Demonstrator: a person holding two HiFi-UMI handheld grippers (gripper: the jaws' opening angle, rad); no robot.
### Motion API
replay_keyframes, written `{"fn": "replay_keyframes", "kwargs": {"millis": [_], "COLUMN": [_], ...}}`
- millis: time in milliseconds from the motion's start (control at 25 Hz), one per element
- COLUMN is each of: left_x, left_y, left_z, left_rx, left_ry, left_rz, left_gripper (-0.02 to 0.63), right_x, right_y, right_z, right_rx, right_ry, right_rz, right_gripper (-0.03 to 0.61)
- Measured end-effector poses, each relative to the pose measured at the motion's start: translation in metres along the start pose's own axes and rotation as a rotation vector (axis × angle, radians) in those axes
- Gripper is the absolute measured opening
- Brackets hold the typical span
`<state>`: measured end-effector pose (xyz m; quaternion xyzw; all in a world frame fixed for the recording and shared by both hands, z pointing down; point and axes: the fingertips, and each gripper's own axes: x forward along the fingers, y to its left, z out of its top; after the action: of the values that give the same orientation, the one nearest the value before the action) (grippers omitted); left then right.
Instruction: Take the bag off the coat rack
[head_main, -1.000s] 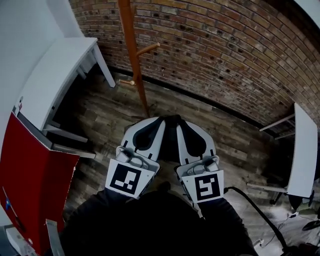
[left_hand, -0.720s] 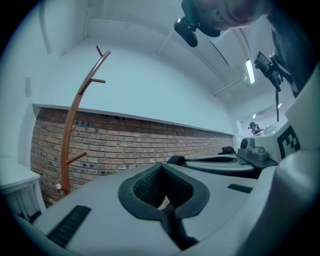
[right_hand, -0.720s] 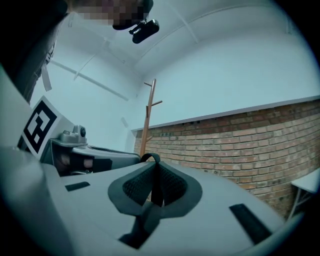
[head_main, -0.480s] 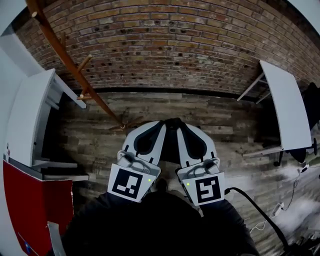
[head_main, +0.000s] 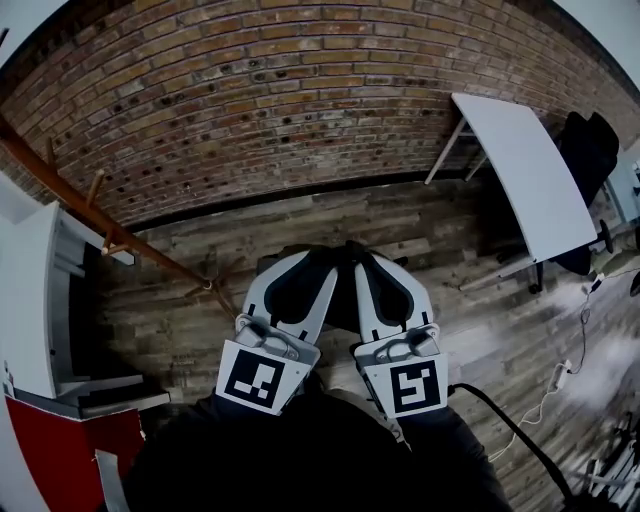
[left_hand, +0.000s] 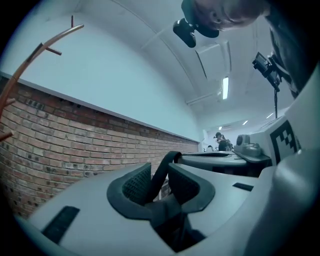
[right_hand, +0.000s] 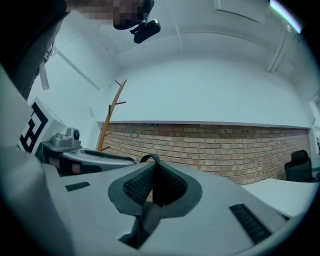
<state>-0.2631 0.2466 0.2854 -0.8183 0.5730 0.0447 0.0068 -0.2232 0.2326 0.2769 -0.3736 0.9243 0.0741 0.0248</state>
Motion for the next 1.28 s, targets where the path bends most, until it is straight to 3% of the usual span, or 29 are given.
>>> {"fn": "replay_keyframes", "kwargs": {"millis": [160, 440, 480, 520, 640, 1280], "left_x": [0.011, 0.028, 0.030, 0.031, 0.038, 0.091], "left_y": [-0.019, -0.015, -0.016, -0.016, -0.023, -0.060], "left_z": [-0.005, -0.009, -0.011, -0.015, -0.016, -0.008], "left_rx": [0.021, 0.000, 0.008, 0.020, 0.024, 0.054], "left_ry": [0.024, 0.041, 0.047, 0.062, 0.072, 0.077], "left_rz": [-0.077, -0.073, -0.072, -0.073, -0.089, -0.185], "left_gripper": [0.150, 0.152, 0.149, 0.095, 0.035, 0.026], "right_x": [-0.007, -0.017, -0.019, -0.020, -0.025, -0.035], "right_y": [-0.015, -0.018, -0.021, -0.023, -0.029, -0.091], "right_z": [0.004, 0.004, 0.003, 0.001, 0.000, 0.002], "right_rx": [0.001, 0.020, 0.024, 0.026, 0.024, 0.024], "right_ry": [-0.005, -0.001, 0.002, 0.004, 0.011, 0.003], "right_rz": [-0.042, -0.059, -0.063, -0.067, -0.073, -0.151], "right_gripper": [0.021, 0.021, 0.021, 0.021, 0.021, 0.021]}}
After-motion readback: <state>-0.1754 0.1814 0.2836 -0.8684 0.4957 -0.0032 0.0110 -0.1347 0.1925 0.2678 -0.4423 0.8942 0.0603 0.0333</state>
